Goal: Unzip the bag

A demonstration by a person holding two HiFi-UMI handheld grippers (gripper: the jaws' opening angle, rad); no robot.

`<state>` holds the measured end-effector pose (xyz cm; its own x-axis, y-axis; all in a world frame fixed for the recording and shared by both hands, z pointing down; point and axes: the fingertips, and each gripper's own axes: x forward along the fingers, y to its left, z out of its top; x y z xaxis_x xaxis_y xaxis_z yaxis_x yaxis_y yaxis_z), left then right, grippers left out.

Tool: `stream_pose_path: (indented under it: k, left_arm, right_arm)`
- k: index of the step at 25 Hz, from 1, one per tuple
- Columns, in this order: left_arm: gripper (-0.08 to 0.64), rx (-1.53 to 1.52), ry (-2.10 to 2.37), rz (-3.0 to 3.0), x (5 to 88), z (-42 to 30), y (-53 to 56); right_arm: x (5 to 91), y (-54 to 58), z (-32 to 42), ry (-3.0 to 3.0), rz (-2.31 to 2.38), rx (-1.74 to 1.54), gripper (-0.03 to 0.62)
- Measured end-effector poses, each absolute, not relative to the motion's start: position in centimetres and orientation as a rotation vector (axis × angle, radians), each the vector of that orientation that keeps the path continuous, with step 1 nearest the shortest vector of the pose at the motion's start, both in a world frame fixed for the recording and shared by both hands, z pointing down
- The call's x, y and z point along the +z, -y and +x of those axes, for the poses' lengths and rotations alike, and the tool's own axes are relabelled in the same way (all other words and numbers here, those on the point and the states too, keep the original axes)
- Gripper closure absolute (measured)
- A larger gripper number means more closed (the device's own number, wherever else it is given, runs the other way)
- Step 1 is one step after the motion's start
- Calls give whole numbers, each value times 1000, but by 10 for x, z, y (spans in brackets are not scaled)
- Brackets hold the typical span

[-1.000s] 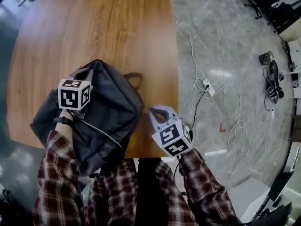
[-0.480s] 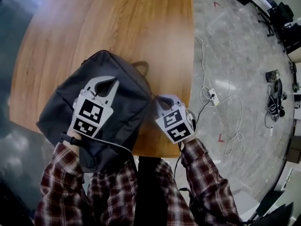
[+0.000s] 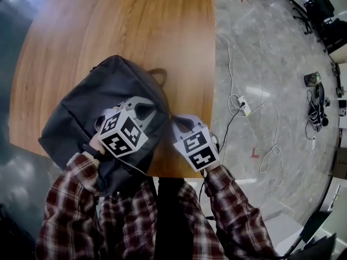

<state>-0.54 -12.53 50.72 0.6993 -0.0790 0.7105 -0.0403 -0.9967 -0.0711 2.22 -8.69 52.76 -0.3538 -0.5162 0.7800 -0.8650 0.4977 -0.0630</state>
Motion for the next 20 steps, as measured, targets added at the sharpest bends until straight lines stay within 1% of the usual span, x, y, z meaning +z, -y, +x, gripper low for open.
stream_pose_path:
  k: [10, 20]
  left_arm:
    - [551, -1238, -185, -2900, 513, 23, 157]
    - [551, -1247, -342, -2986, 519, 40, 206]
  right_arm:
    - [517, 26, 6, 2065, 1172, 711, 581]
    - [509, 8, -33, 2122, 1161, 750, 581]
